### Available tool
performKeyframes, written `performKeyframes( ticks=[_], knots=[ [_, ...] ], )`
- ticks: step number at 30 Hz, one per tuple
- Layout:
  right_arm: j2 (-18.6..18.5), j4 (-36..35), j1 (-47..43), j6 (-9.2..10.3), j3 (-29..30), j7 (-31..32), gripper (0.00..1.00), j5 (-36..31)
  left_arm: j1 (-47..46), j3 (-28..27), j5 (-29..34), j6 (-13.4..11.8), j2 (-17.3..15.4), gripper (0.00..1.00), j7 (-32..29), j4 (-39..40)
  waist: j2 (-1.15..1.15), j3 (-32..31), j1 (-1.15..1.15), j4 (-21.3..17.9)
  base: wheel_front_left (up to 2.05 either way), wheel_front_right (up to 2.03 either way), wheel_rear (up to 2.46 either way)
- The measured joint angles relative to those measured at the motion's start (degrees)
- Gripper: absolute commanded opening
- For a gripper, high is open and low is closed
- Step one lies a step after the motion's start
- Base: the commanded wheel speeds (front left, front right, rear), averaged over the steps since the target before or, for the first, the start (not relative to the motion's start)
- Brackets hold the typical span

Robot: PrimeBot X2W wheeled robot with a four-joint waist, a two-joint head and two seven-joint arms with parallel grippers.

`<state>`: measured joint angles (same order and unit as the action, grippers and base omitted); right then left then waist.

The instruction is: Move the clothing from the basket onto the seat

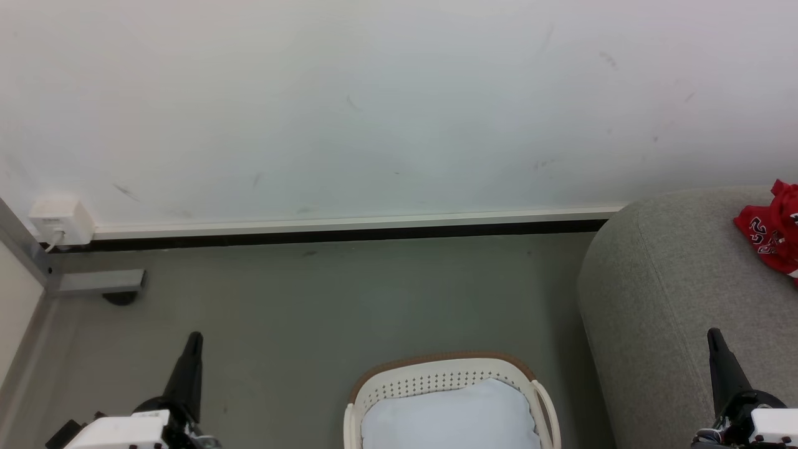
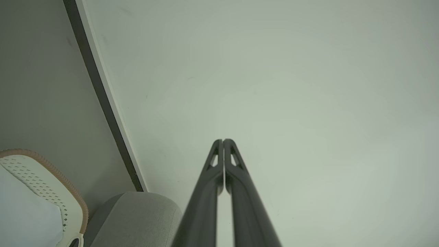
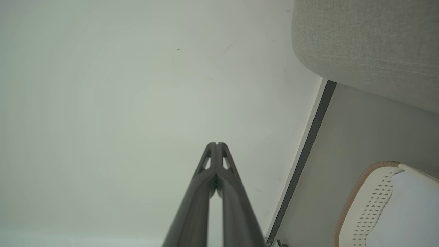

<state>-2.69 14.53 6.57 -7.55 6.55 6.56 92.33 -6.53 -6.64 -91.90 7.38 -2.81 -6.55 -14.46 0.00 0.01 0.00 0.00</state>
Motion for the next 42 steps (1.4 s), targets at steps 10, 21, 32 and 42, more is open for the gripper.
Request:
performKeyframes(
  ticks=[10,21,32,42],
  knots=[
    [0.0,0.0,0.0,0.00,0.0,0.0,0.00,0.0,0.0,0.0,0.0,0.0,0.0,0.00,0.0,0.0,0.00,0.0,0.00,0.0,0.00,0.00,0.00],
    [0.0,0.0,0.0,0.00,0.0,0.0,0.00,0.0,0.0,0.0,0.0,0.0,0.0,0.00,0.0,0.0,0.00,0.0,0.00,0.0,0.00,0.00,0.00],
    [0.0,0.0,0.0,0.00,0.0,0.0,0.00,0.0,0.0,0.0,0.0,0.0,0.0,0.00,0.0,0.0,0.00,0.0,0.00,0.0,0.00,0.00,0.00],
    [0.0,0.0,0.0,0.00,0.0,0.0,0.00,0.0,0.0,0.0,0.0,0.0,0.0,0.00,0.0,0.0,0.00,0.0,0.00,0.0,0.00,0.00,0.00]
  ],
)
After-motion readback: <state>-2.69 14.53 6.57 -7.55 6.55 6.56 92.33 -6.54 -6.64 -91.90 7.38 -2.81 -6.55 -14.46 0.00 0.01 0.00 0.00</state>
